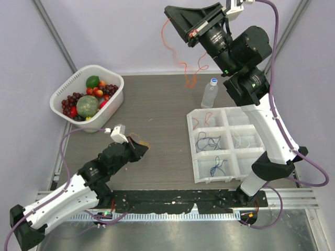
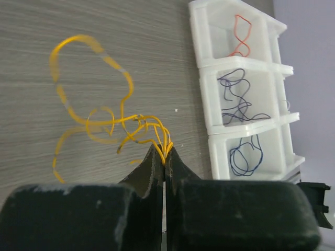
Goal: Untangle the cables
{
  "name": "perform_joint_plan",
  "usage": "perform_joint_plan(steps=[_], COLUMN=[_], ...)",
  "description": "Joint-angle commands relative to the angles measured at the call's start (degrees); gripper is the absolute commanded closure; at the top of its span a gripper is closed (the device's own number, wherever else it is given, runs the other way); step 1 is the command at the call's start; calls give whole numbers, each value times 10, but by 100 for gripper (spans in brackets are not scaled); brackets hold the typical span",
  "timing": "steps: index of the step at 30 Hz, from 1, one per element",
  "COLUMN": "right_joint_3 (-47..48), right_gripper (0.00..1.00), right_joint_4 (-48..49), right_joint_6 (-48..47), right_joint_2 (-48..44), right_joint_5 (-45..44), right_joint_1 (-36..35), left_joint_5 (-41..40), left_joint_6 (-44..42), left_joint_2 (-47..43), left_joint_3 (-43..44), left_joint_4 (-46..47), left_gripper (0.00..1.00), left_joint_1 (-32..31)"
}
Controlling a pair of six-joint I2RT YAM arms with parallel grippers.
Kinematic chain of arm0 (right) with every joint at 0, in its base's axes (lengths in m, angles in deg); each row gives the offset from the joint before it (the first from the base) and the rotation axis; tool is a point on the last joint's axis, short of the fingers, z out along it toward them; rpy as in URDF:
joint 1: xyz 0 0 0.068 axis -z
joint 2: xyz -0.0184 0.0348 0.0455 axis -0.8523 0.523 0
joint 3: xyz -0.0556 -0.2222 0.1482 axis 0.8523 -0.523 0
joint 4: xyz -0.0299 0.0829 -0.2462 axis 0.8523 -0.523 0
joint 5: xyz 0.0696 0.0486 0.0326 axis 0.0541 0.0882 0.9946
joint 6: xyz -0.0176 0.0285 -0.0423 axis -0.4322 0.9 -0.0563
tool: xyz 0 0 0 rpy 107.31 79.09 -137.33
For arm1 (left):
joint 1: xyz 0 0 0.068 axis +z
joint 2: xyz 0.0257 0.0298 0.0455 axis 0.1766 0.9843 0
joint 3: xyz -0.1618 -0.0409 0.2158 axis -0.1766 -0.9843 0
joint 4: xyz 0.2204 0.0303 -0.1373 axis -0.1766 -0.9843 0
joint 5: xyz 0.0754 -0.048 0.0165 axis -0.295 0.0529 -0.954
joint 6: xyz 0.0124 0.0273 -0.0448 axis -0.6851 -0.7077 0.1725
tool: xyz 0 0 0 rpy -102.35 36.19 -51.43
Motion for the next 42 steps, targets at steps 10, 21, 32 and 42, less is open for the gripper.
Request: perform_joint_plan(steps=[10,21,32,42], right_joint_3=[-68,-345,-599,-741], right_gripper=[99,99,99,99], right_joint_4=[-12,-8,110,128], right_joint_6=[-60,-28,111,140], right_joint_2=[-54,-199,-272,-344], right_joint_5=[-37,-77,28,96], right_joint_1=[-1,3,102,226], left_joint_5=[-96,-82,-83,-84], left_joint_6=[73,43,26,-23], left_joint_2=[-43,12,23,60], left_joint_3=[27,55,65,94], left_joint_4=[-167,-174,-181,-188], left_gripper=[100,100,100,100], left_joint_1=[-2,-2,-2,-2])
